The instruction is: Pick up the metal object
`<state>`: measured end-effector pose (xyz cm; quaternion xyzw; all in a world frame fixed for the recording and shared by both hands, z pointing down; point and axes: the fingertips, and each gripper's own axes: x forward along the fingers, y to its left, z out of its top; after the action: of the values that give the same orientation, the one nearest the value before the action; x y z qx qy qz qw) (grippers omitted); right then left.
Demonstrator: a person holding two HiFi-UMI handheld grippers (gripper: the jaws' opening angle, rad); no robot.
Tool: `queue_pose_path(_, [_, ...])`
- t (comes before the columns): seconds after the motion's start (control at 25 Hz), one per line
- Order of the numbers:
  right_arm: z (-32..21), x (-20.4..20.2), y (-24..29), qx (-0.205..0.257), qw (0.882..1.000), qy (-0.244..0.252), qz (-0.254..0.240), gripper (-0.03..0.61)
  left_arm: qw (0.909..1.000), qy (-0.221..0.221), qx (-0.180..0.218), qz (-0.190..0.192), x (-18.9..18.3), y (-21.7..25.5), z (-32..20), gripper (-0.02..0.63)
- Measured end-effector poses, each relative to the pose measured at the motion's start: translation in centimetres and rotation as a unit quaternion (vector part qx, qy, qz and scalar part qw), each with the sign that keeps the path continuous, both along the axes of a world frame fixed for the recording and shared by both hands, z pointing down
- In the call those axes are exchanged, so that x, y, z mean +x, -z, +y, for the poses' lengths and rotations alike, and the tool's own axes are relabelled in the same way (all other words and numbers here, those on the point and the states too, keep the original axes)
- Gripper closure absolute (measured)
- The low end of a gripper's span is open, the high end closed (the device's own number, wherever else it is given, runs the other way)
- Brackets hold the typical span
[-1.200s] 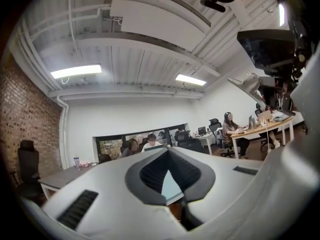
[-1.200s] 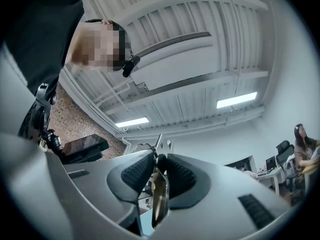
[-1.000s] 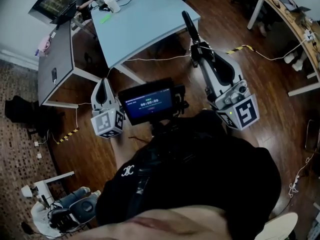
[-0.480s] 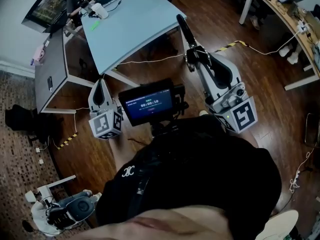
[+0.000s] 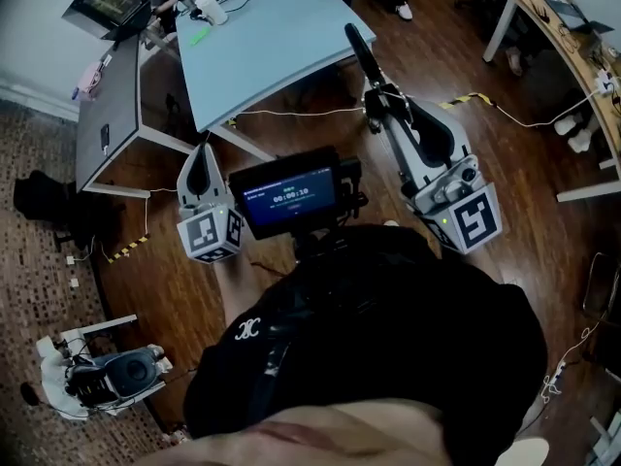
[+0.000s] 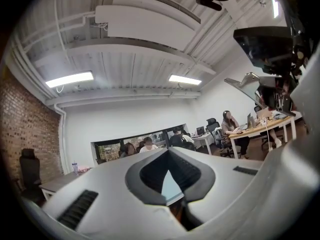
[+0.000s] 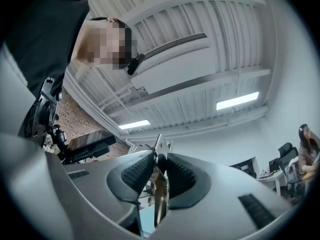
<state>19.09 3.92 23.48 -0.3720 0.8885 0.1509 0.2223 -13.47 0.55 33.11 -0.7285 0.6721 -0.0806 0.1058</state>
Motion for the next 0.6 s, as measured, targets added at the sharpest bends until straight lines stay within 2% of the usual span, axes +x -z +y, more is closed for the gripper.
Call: queue_pose_path(0.6, [-0.6, -0.8, -1.2, -0.015, 1.000, 0.021, 0.004, 0.522, 0.9998, 0.010, 0.010, -0.014, -0.2, 0.4, 0.4, 0.621])
